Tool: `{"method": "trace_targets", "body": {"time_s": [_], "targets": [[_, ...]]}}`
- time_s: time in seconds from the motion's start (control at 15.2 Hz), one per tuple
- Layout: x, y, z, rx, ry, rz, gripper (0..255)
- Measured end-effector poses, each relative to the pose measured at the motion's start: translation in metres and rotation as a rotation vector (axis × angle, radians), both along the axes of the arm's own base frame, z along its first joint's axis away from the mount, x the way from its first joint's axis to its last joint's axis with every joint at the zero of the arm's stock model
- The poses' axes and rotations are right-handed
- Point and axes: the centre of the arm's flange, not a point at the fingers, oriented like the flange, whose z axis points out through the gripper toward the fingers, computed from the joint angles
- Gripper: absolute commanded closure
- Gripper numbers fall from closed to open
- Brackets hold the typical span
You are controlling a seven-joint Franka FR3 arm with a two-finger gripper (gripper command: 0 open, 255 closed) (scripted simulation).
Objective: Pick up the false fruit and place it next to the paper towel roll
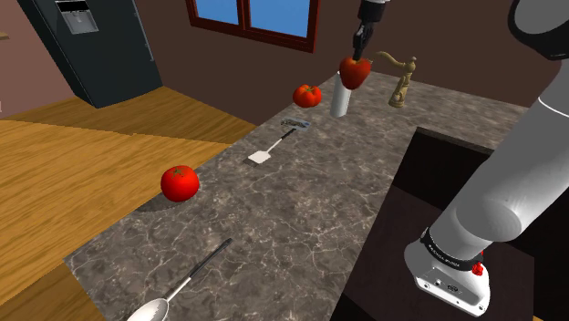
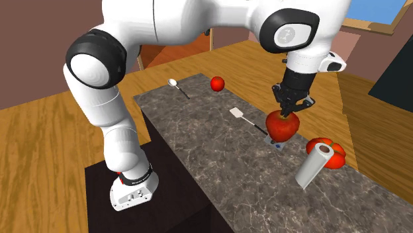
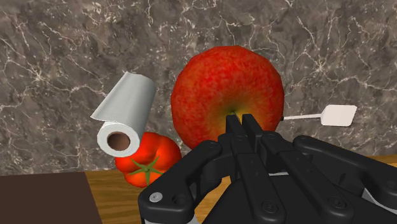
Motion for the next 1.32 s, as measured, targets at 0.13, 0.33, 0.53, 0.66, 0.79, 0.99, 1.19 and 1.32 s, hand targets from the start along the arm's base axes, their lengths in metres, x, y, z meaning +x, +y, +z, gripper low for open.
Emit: {"method": "trace_targets", "body": {"time_s": [0.13,0.33,0.53,0.66,0.79,0.99,1.19,1.32], "targets": [[0.001,0.0,-0.011,0.0,0.0,0.0,255],[0.0,-0.001,-0.027,0.0,0.0,0.0,255],[0.0,0.0,-0.042,0.0,0.0,0.0,255],[0.001,-0.001,-0.052,0.0,0.0,0.0,255],[0.0,0.0,-0.064,0.0,0.0,0.0,255],[0.0,0.001,-0.081,0.0,0.0,0.0,255],[0.001,0.0,-0.095,0.0,0.0,0.0,255],[0.001,-0.001,-0.106,0.0,0.0,0.0,255]]}}
